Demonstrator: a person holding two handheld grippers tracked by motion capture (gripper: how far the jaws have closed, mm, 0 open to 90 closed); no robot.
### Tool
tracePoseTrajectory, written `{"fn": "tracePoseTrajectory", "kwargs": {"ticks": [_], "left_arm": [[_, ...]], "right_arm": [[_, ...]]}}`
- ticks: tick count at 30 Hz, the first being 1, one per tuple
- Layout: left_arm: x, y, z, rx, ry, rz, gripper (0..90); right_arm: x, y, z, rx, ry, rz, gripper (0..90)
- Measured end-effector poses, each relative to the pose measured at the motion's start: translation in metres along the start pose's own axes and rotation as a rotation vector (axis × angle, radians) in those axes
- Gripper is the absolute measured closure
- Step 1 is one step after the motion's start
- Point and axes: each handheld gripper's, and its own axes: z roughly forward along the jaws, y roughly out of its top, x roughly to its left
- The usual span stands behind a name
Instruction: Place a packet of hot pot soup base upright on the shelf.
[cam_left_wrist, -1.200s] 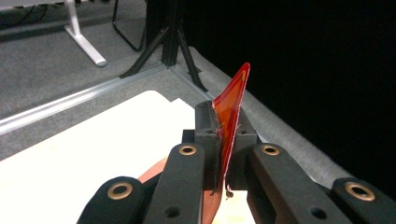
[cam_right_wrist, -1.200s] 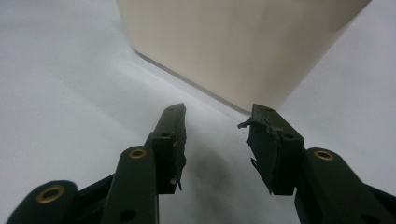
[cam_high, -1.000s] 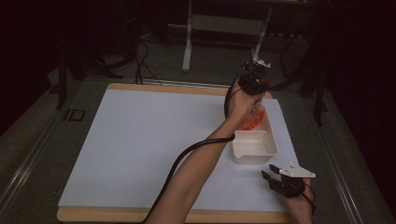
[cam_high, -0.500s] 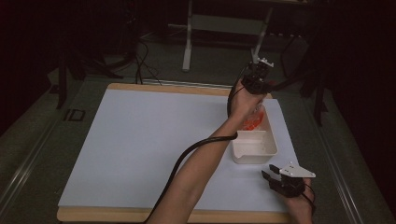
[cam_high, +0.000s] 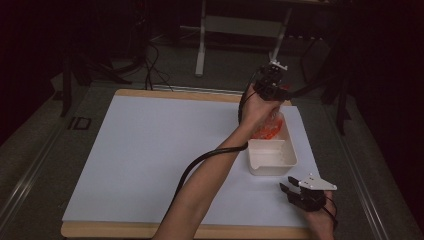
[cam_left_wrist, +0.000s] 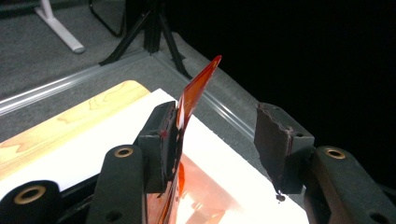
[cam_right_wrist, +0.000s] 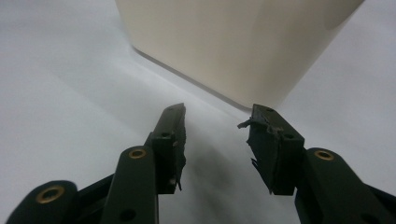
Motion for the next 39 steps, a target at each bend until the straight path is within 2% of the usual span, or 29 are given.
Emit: {"fn": "tracePoseTrajectory", "kwargs": {"ticks": [3, 5, 7, 14, 17, 22, 30, 37, 39], "left_arm": [[-0.001, 0.000, -0.006, -0.013, 0.000, 0.013, 47.2], [0.000, 0.002, -0.017, -0.029, -0.006, 0.019, 47.2], [0.002, 0.004, -0.025, -0.040, -0.019, -0.001, 47.3], [0.006, 0.007, -0.057, -0.051, -0.022, 0.052, 48.7], [0.010, 0.007, -0.073, -0.066, -0.033, 0.059, 48.9], [0.016, 0.003, -0.093, -0.070, -0.024, 0.084, 49.7], [0.023, -0.008, -0.123, -0.080, -0.024, 0.120, 49.8], [0.032, -0.027, -0.140, -0.081, -0.013, 0.134, 49.8], [0.034, -0.035, -0.145, -0.085, 0.007, 0.151, 49.7]], "right_arm": [[0.000, 0.000, 0.000, -0.001, 0.002, -0.001, 55.5], [0.000, 0.000, 0.001, 0.002, 0.002, -0.002, 55.5], [0.000, 0.000, 0.001, 0.002, 0.002, -0.003, 55.5], [0.000, 0.000, 0.001, 0.008, 0.003, -0.004, 55.4], [0.001, 0.000, 0.001, 0.010, 0.003, -0.006, 55.4], [0.000, 0.000, 0.001, 0.009, 0.002, -0.005, 55.4], [0.001, 0.000, 0.002, 0.011, 0.000, -0.005, 55.4], [0.001, 0.000, 0.002, 0.010, -0.002, -0.006, 55.4], [0.001, 0.000, 0.002, 0.011, -0.002, -0.006, 55.4]]}}
